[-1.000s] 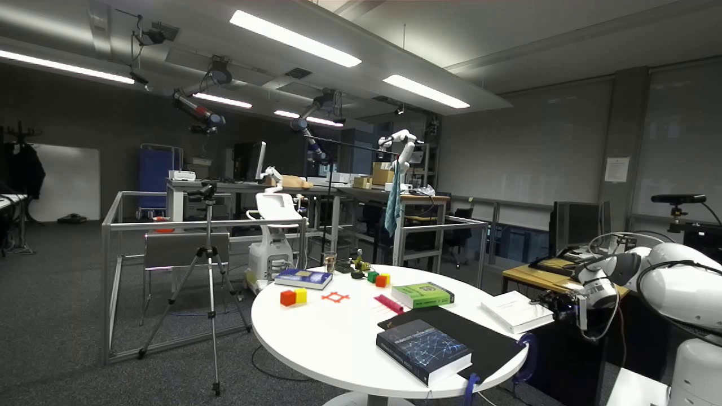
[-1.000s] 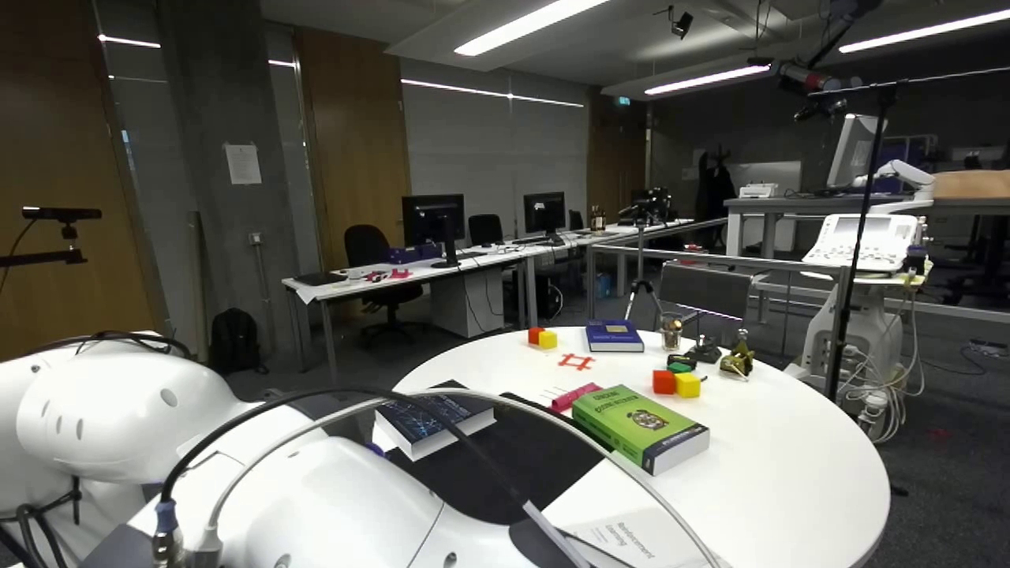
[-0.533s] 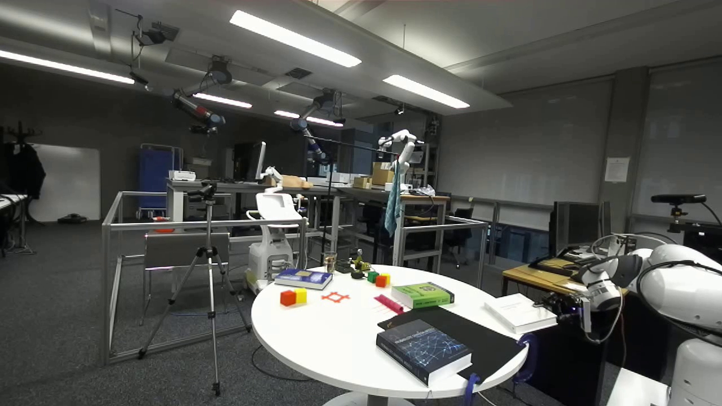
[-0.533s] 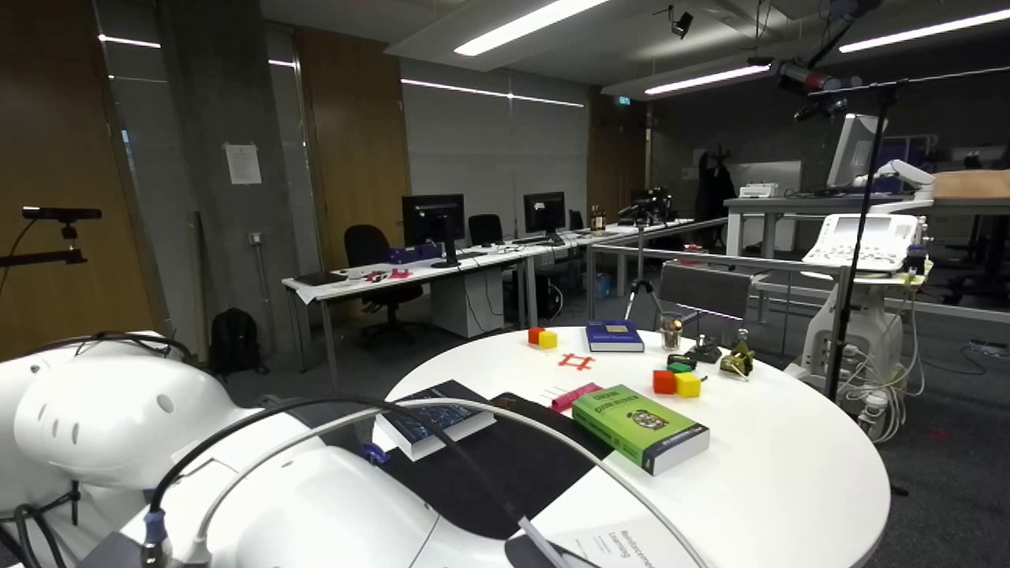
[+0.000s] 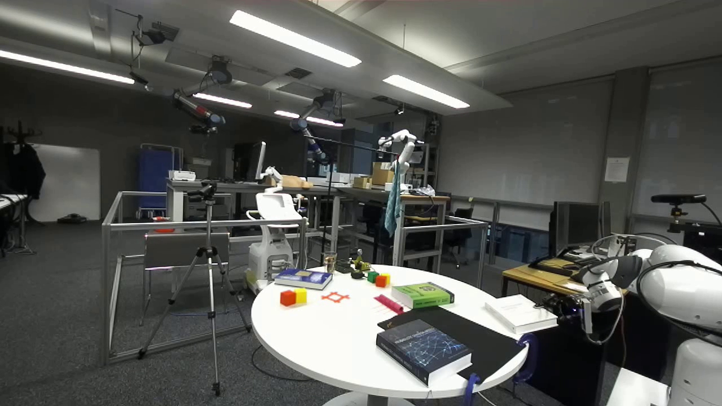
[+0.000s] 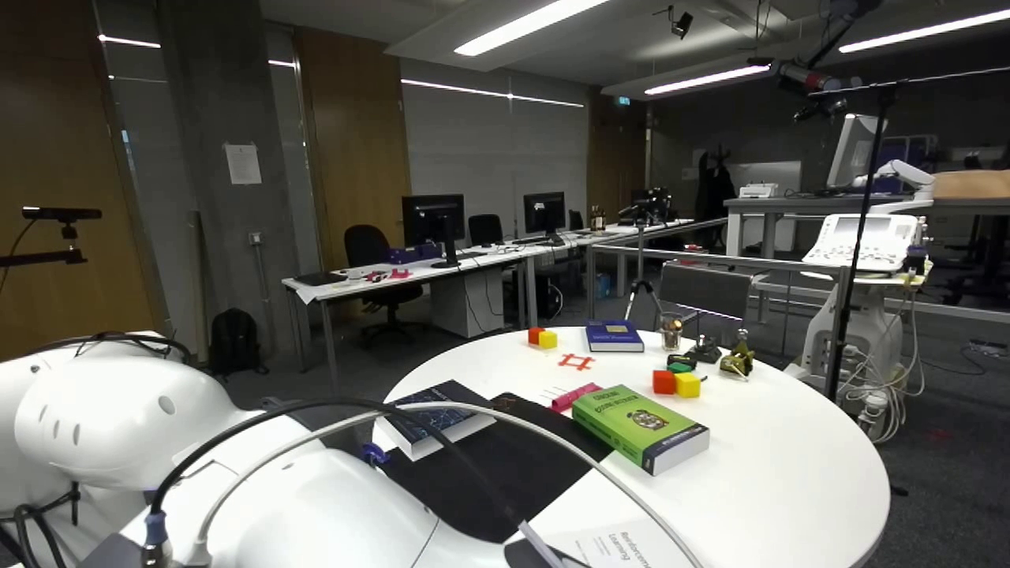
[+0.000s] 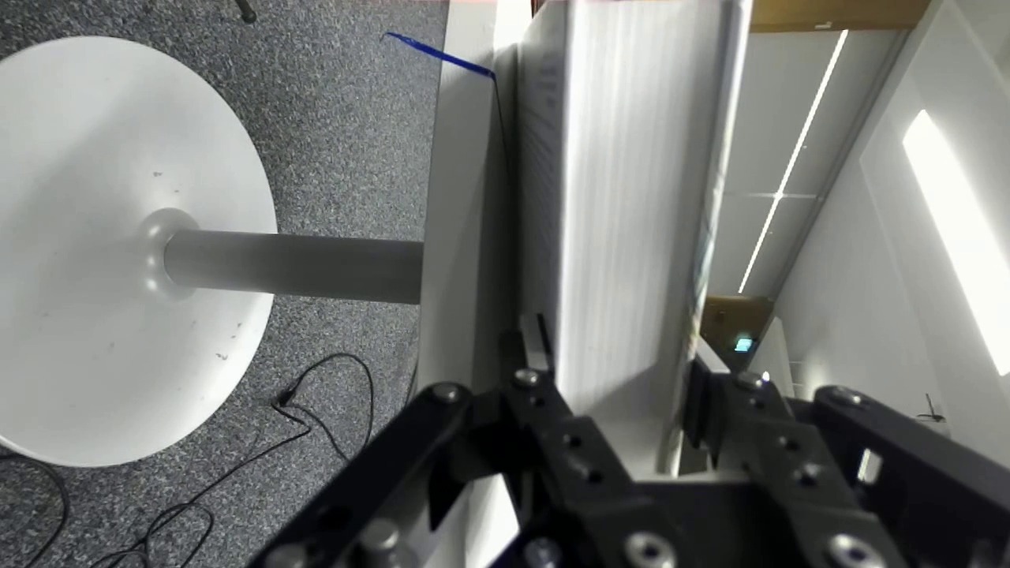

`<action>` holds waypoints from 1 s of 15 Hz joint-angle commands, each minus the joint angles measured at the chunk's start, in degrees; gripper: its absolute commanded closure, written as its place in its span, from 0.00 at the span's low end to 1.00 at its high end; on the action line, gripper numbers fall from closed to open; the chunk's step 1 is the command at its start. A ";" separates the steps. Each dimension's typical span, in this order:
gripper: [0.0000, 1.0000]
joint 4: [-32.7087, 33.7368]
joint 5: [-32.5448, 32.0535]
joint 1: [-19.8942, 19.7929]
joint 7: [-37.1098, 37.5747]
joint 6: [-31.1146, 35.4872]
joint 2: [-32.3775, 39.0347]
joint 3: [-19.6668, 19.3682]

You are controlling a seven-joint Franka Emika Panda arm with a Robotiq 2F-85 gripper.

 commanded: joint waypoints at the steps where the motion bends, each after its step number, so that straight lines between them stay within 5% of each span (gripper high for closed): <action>1: 0.84 1.68 0.70 -0.50 1.77 -2.28 -0.51 0.97; 15: 0.84 0.33 1.77 -0.13 7.51 -2.90 -8.51 1.95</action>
